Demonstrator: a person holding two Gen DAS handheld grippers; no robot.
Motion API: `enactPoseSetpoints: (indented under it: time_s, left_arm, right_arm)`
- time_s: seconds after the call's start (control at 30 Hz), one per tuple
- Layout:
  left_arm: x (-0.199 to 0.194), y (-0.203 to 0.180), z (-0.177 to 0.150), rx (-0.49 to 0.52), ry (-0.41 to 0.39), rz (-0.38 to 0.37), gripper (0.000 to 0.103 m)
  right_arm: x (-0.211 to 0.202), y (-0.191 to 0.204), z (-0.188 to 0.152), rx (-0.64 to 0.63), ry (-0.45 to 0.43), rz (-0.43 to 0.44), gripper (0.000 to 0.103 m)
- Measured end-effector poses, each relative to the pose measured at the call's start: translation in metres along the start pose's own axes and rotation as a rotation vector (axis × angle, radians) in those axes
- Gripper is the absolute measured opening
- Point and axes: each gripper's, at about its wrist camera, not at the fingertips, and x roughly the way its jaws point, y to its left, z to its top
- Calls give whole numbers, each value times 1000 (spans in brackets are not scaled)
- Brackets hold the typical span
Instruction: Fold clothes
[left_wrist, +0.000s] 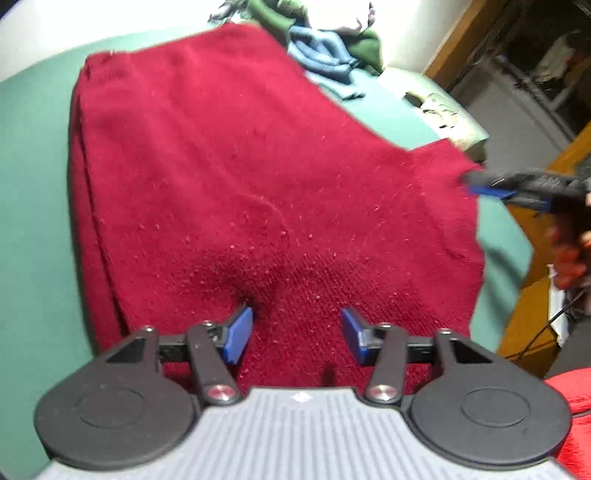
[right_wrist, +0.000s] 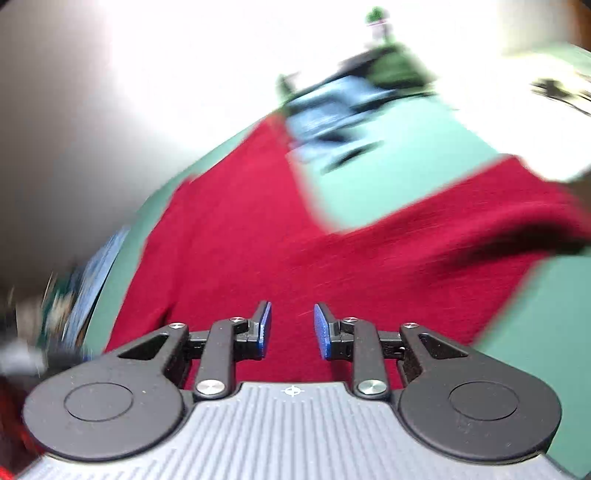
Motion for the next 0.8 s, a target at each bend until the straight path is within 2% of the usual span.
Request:
enactPoseSetpoints:
  time_s: [0.1, 0.17, 0.23, 0.27, 0.33, 0.4, 0.5, 0.57, 0.7, 0.77, 0.8]
  left_arm:
    - [1, -19, 11, -10, -26, 0, 52]
    - [3, -39, 25, 1, -60, 17, 56]
    - [11, -56, 37, 5, -93, 33, 64]
    - [17, -64, 42, 1, -99, 45, 67]
    - [32, -76, 48, -7, -86, 71, 67]
    - [48, -88, 54, -16, -69, 104, 67]
    - [71, -101, 62, -25, -38, 198, 68]
    - [83, -109, 68, -30, -23, 248, 70]
    - [98, -128, 79, -30, -31, 342, 86]
    - [102, -134, 83, -32, -31, 374, 87]
    - [104, -136, 84, -35, -30, 384, 87]
  right_arm:
    - [-32, -58, 21, 182, -85, -91, 43]
    - [-49, -99, 31, 316, -145, -149, 48]
    - [-51, -141, 35, 492, -143, -178, 49]
    - [-50, -161, 35, 582, -132, -178, 49]
    - [-42, -197, 30, 754, -98, -125, 49]
    - [-27, -220, 23, 875, -70, -69, 49]
    - [-7, -237, 16, 964, -21, -35, 49]
    - [3, -244, 17, 1014, -22, 6, 51]
    - [17, -258, 23, 1108, -16, 65, 51]
    - [22, -260, 26, 1117, -18, 91, 49]
    - [22, -260, 29, 1106, -25, 99, 44]
